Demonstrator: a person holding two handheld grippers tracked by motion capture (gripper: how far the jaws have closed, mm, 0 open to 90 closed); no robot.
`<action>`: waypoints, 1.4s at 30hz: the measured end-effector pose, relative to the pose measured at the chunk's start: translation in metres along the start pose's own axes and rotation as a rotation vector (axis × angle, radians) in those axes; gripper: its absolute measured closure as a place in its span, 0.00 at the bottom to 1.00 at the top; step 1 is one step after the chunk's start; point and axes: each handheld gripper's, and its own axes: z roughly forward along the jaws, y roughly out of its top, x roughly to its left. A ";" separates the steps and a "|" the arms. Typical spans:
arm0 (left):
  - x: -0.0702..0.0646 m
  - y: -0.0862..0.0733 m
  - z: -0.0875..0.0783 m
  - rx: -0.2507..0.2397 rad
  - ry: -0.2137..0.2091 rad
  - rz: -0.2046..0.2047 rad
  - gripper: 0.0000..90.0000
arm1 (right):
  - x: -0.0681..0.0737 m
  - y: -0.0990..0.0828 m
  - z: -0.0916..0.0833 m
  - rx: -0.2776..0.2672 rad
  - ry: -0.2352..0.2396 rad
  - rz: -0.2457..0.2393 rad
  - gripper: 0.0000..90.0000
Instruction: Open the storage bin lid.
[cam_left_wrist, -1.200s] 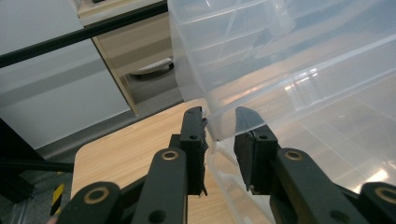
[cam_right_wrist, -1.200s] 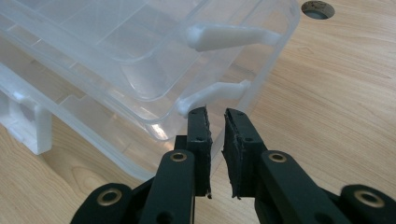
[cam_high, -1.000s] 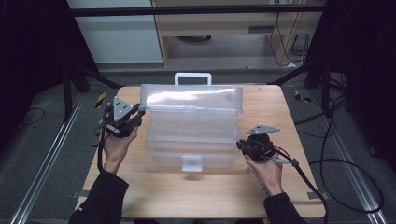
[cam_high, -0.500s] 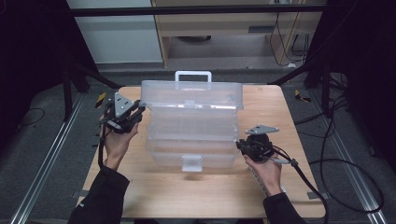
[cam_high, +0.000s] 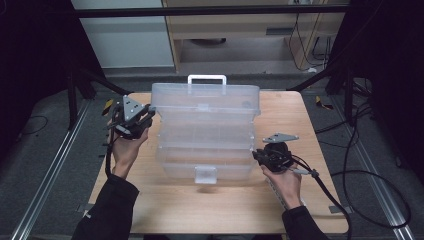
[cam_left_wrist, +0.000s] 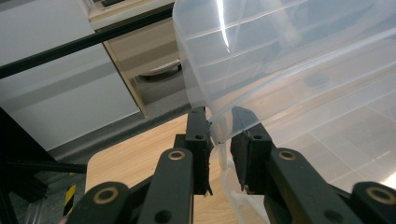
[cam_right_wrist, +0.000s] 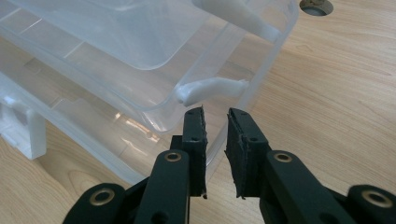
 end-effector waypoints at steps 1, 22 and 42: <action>0.000 0.000 0.000 0.001 0.001 0.001 0.86 | 0.000 0.000 0.000 0.002 0.001 0.002 0.86; -0.001 0.005 0.003 0.012 0.021 0.011 0.88 | -0.005 0.003 0.004 -0.005 -0.016 0.012 0.87; 0.007 0.020 0.018 0.026 0.044 0.010 0.92 | -0.005 0.003 0.004 -0.004 -0.017 0.005 0.87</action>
